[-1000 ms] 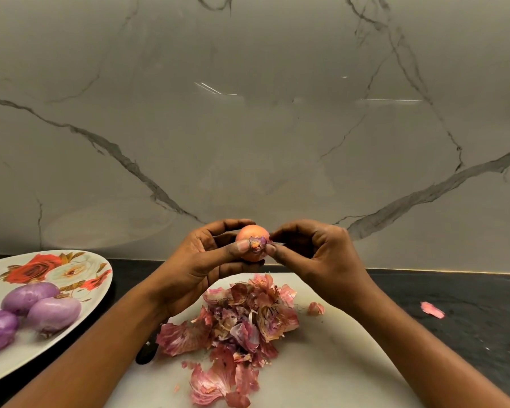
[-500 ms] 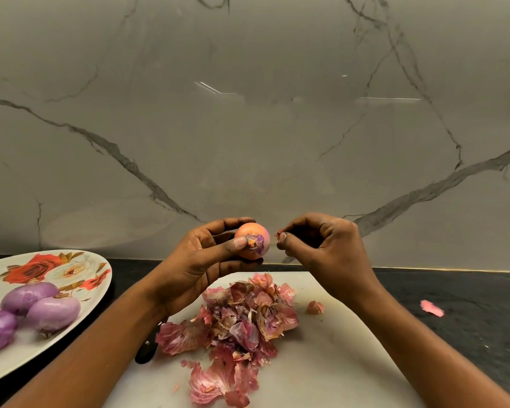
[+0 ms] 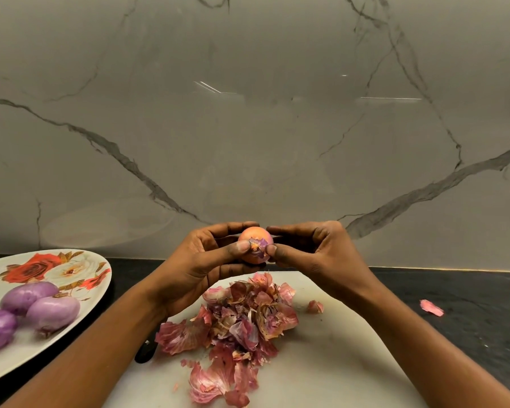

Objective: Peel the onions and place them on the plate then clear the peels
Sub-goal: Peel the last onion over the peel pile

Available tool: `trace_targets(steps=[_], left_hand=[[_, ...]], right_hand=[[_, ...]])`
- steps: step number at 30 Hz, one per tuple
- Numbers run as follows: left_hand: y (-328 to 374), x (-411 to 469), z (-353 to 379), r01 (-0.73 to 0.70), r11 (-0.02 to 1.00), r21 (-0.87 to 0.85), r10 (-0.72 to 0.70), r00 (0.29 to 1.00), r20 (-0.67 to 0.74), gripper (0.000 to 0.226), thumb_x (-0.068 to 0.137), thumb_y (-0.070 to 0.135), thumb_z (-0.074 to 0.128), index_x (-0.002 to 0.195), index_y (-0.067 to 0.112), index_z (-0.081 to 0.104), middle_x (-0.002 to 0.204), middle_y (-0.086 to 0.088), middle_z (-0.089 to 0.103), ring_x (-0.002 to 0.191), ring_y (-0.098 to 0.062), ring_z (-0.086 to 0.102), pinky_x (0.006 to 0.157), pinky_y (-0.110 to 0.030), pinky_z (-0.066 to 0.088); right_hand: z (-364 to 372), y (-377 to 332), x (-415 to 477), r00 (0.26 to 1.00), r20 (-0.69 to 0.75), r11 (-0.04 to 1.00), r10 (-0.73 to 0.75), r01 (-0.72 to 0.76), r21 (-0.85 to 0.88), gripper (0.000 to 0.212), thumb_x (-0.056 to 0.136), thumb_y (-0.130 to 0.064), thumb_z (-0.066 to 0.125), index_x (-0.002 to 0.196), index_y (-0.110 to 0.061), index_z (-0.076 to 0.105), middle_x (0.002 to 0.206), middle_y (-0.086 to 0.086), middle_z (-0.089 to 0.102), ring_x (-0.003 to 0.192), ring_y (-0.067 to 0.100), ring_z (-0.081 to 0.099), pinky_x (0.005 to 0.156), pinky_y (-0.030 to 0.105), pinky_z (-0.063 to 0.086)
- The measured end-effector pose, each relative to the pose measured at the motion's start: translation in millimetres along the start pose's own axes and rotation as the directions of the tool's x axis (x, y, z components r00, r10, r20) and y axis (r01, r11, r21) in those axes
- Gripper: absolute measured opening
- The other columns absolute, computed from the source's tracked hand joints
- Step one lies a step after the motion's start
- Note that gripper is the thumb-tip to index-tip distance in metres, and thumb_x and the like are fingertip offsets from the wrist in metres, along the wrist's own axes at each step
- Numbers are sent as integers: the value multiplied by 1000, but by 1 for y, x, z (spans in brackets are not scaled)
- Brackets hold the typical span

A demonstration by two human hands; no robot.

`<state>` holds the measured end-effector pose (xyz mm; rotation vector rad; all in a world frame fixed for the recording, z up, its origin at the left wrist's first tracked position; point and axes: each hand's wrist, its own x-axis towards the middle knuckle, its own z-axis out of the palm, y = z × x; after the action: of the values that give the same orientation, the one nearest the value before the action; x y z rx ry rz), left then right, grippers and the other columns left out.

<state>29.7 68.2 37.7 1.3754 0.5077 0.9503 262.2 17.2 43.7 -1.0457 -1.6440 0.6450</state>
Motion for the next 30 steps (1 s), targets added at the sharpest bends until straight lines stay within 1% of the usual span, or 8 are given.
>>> trace_targets(steps=[5,7,9,13,20,23,26,30], left_hand=[[0,-1,0,-1,1000,20,1,1000,-10,46,87,6,69,134,6,68,127,-17,74,115,-41,73,89,-38,65],[0,-1,0,5,1000,16,-5,1000,2,46,88,6,69,134,6,68,129,-18,73,116,-42,72,90,-40,64],[0,-1,-1,9,1000,-6,-8,999,34,43,90,5,67,133,5,70,131,-20,71,117,-44,71,92,-43,63],[0,-2,0,5,1000,-26,-4,999,45,41,89,5,67,130,7,73,132,-21,71,117,-45,71,89,-41,64],[-1,1,-4,44,994,-96,-35,994,101,47,92,16,71,139,10,67,141,-21,65,126,-45,65,100,-47,59],[-1,2,-4,85,989,-122,-73,992,104,47,93,19,68,139,14,68,143,-19,64,123,-42,66,96,-44,62],[0,2,-2,86,988,-127,-75,993,86,45,95,23,65,140,17,68,142,-20,63,108,-33,69,87,-38,65],[-1,2,-2,57,994,-97,-51,997,64,37,101,22,67,137,13,68,138,-20,65,106,-32,72,81,-33,65]], right_hand=[[2,-3,-2,1000,16,999,-1,0,36,34,83,-13,83,115,-25,77,107,-6,81,100,11,79,82,27,64],[2,-2,-3,1000,-1,1000,-2,2,21,34,81,-15,84,114,-23,78,107,-5,81,98,13,79,83,30,65],[1,-1,-1,999,-46,1000,-13,12,-2,29,86,-5,82,112,-17,79,103,-5,82,95,13,80,82,32,66],[0,-2,-1,999,-48,1000,-22,22,-10,28,90,1,77,111,-17,80,98,-10,81,94,11,80,77,23,64],[0,2,2,997,-77,999,-1,4,36,27,97,7,65,112,-9,80,99,3,82,90,19,80,79,28,65],[0,3,2,994,-104,998,-32,26,-60,26,95,10,62,97,-8,82,96,5,82,86,20,80,78,33,67],[0,6,2,993,-111,995,-33,23,-94,31,96,13,54,83,-3,78,97,7,81,85,23,79,73,34,66],[0,3,3,996,-71,999,47,-47,-2,27,103,4,53,103,-1,80,95,11,80,84,26,78,71,32,64]])
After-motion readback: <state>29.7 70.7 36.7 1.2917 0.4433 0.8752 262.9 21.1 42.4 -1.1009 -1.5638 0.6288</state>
